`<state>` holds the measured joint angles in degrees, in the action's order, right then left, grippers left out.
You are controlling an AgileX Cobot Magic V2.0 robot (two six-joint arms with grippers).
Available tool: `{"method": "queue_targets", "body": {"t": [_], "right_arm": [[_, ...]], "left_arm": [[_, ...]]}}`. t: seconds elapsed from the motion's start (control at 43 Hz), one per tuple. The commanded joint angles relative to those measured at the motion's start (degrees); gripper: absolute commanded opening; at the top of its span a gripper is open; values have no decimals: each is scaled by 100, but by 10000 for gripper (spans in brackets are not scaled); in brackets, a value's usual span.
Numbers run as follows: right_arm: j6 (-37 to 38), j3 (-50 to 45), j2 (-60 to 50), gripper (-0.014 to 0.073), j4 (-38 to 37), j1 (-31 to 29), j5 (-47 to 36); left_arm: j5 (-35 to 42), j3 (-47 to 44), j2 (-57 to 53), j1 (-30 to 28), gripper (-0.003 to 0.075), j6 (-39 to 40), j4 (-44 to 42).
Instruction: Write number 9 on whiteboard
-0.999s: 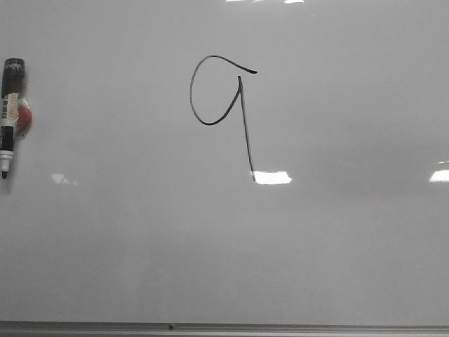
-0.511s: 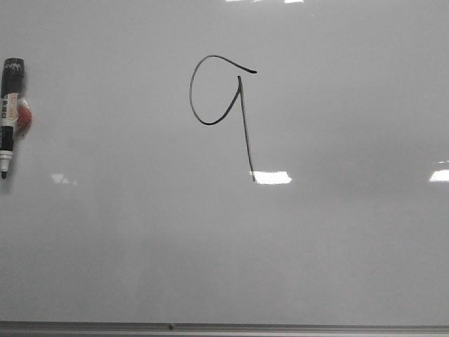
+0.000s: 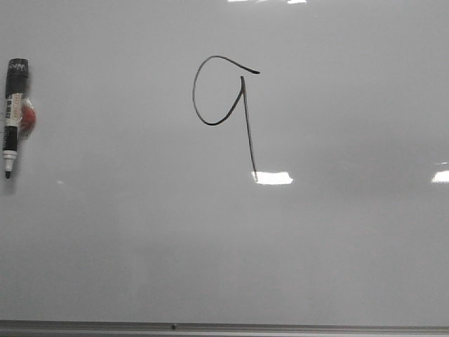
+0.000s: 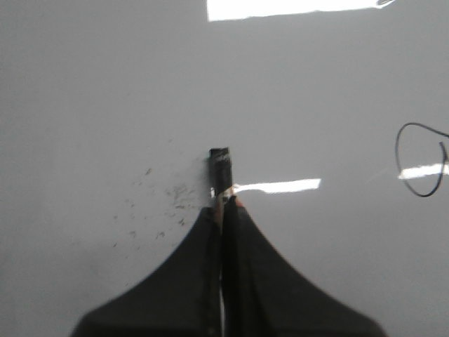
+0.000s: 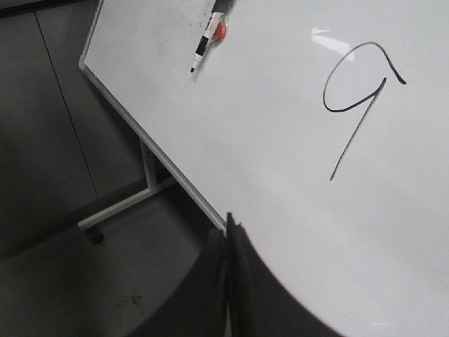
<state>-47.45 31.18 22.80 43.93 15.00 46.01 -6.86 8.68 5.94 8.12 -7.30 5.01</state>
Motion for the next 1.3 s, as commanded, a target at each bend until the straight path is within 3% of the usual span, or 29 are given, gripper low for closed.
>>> {"method": "queue_targets", "body": {"t": [0.0, 0.209, 1.278], "right_arm": [[-13, 135, 35, -62, 205, -23, -275], [-13, 135, 35, -62, 205, -23, -259], [-37, 135, 35, -62, 191, -23, -330]], "left_arm": [[454, -308, -393, -348, -19, 420, -122], [545, -932, -737, -648, -19, 613, -269], [419, -919, -737, -648, -19, 613, -269]]}}
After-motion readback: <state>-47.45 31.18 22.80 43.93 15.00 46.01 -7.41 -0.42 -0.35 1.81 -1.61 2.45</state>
